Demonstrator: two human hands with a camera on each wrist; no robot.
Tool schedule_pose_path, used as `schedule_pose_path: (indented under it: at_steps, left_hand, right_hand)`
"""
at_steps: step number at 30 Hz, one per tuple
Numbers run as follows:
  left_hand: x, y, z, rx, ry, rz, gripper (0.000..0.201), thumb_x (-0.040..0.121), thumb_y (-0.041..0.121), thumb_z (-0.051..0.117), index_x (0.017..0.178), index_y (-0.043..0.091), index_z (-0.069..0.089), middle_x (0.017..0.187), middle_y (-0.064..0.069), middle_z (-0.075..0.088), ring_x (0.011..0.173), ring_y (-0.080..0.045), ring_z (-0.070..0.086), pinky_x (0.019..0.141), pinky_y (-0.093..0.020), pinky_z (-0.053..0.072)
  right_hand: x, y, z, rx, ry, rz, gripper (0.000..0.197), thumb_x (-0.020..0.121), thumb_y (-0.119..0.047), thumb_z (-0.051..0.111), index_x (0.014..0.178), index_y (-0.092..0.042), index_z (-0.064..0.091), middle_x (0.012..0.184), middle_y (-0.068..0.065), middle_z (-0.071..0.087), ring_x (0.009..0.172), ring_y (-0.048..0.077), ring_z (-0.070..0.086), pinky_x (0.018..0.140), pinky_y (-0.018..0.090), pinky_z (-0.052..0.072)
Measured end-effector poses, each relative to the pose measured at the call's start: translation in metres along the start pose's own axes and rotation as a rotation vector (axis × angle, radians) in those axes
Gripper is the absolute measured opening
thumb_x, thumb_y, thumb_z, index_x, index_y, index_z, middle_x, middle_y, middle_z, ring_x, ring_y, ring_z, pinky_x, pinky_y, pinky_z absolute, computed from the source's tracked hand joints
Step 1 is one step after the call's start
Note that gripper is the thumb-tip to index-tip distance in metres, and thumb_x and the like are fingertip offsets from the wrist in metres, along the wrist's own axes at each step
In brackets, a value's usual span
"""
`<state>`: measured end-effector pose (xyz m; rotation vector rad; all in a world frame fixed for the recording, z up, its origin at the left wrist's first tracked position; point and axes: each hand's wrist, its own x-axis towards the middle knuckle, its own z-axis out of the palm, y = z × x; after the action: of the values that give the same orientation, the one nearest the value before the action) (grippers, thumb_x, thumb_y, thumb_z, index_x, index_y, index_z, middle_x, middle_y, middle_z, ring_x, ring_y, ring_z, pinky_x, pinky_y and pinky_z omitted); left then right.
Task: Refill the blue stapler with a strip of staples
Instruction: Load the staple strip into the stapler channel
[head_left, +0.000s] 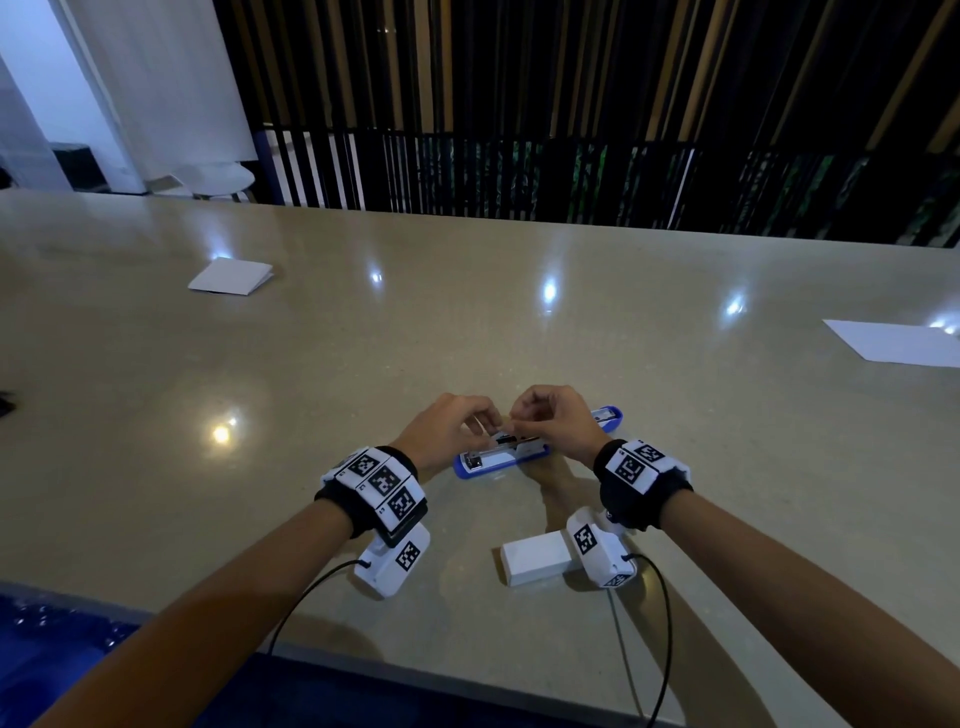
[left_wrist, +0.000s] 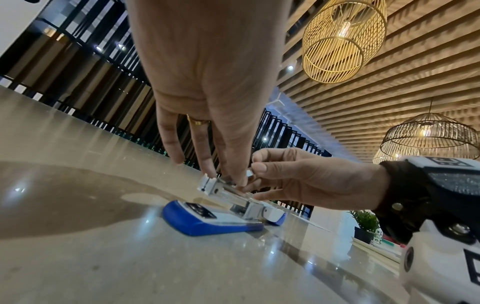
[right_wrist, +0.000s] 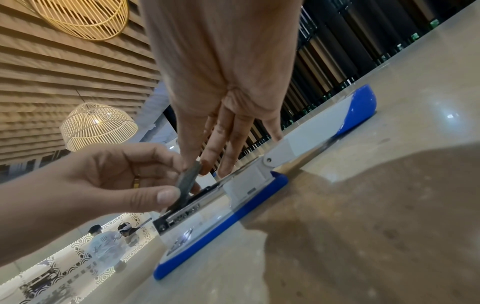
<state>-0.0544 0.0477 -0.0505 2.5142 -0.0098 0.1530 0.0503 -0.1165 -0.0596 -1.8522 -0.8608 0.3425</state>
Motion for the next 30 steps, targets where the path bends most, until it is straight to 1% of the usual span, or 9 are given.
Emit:
schedule_pose_path:
  at_steps: [2, 7, 11, 14, 17, 19, 24, 26, 30]
  left_hand:
    - [-0.001, -0.001, -0.001, -0.007, 0.005, -0.003, 0.019, 0.083, 0.022, 0.069, 0.101, 0.014, 0.069, 0.097, -0.002, 0.072, 0.085, -0.014, 0.066, 0.081, -0.036, 0.057]
    - [0.000, 0.005, -0.004, -0.032, 0.055, 0.031, 0.020, 0.082, 0.018, 0.071, 0.097, 0.006, 0.073, 0.091, -0.009, 0.073, 0.081, -0.017, 0.066, 0.077, -0.028, 0.054]
    - [0.002, 0.008, -0.003, 0.072, 0.072, 0.044, 0.016, 0.082, 0.017, 0.071, 0.093, 0.006, 0.074, 0.091, -0.011, 0.070, 0.075, -0.013, 0.060, 0.071, -0.021, 0.051]
    - [0.002, 0.010, 0.001, 0.152, 0.062, 0.037, 0.017, 0.083, 0.016, 0.070, 0.095, 0.005, 0.074, 0.092, -0.012, 0.067, 0.074, -0.013, 0.058, 0.072, -0.025, 0.052]
    - [0.000, 0.012, 0.003, 0.205, 0.053, 0.015, 0.018, 0.083, 0.018, 0.069, 0.096, 0.007, 0.074, 0.094, -0.011, 0.067, 0.081, -0.019, 0.064, 0.076, -0.034, 0.056]
    - [-0.001, 0.013, 0.002, 0.223, 0.048, 0.004, 0.018, 0.082, 0.019, 0.069, 0.096, 0.008, 0.074, 0.094, -0.010, 0.068, 0.084, -0.021, 0.065, 0.078, -0.040, 0.055]
    - [-0.002, 0.015, 0.002, 0.208, 0.028, 0.008, 0.020, 0.083, 0.017, 0.068, 0.098, 0.006, 0.074, 0.093, -0.013, 0.069, 0.084, -0.023, 0.066, 0.078, -0.040, 0.055]
    - [-0.003, 0.016, 0.002, 0.204, 0.027, 0.013, 0.020, 0.084, 0.018, 0.068, 0.098, 0.006, 0.074, 0.092, -0.012, 0.068, 0.083, -0.023, 0.066, 0.078, -0.040, 0.055]
    - [-0.005, 0.014, 0.001, 0.215, 0.025, 0.006, 0.022, 0.083, 0.018, 0.069, 0.101, 0.007, 0.075, 0.093, -0.011, 0.069, 0.082, -0.021, 0.064, 0.076, -0.033, 0.054]
  right_hand:
    - [0.000, 0.001, -0.001, 0.027, 0.011, -0.012, 0.026, 0.073, 0.002, 0.076, 0.072, -0.020, 0.063, 0.068, -0.002, 0.065, 0.055, -0.004, 0.062, 0.062, 0.013, 0.053]
    - [-0.002, 0.002, -0.005, 0.103, 0.019, -0.039, 0.015, 0.072, 0.002, 0.076, 0.079, -0.009, 0.067, 0.074, 0.008, 0.067, 0.065, 0.009, 0.064, 0.069, 0.017, 0.055]
    - [-0.002, 0.001, -0.006, -0.118, -0.039, -0.091, 0.014, 0.075, 0.000, 0.074, 0.089, -0.001, 0.072, 0.084, 0.008, 0.071, 0.068, -0.004, 0.063, 0.073, 0.008, 0.051]
    - [-0.004, -0.001, -0.003, -0.279, -0.061, -0.128, 0.014, 0.076, -0.004, 0.074, 0.090, -0.002, 0.075, 0.088, 0.010, 0.075, 0.073, 0.006, 0.063, 0.071, 0.000, 0.045]
    - [-0.004, -0.003, 0.000, -0.355, -0.065, -0.156, 0.014, 0.076, -0.006, 0.075, 0.089, -0.003, 0.076, 0.090, 0.012, 0.076, 0.079, 0.013, 0.064, 0.074, 0.004, 0.042]
    - [-0.003, -0.005, 0.001, -0.397, -0.082, -0.166, 0.014, 0.077, -0.005, 0.074, 0.090, -0.003, 0.076, 0.092, 0.012, 0.075, 0.083, 0.017, 0.065, 0.079, 0.014, 0.047]
    - [-0.002, -0.006, 0.002, -0.490, -0.143, -0.173, 0.017, 0.077, -0.002, 0.073, 0.094, -0.001, 0.074, 0.095, 0.016, 0.070, 0.088, 0.025, 0.064, 0.083, 0.030, 0.052]
    - [0.000, -0.006, 0.002, -0.499, -0.165, -0.171, 0.017, 0.077, 0.000, 0.072, 0.093, 0.002, 0.073, 0.096, 0.019, 0.067, 0.087, 0.026, 0.063, 0.082, 0.029, 0.051]
    - [0.002, -0.005, 0.002, -0.485, -0.183, -0.170, 0.015, 0.079, 0.001, 0.070, 0.094, 0.002, 0.072, 0.097, 0.018, 0.068, 0.082, 0.014, 0.057, 0.077, 0.019, 0.046]
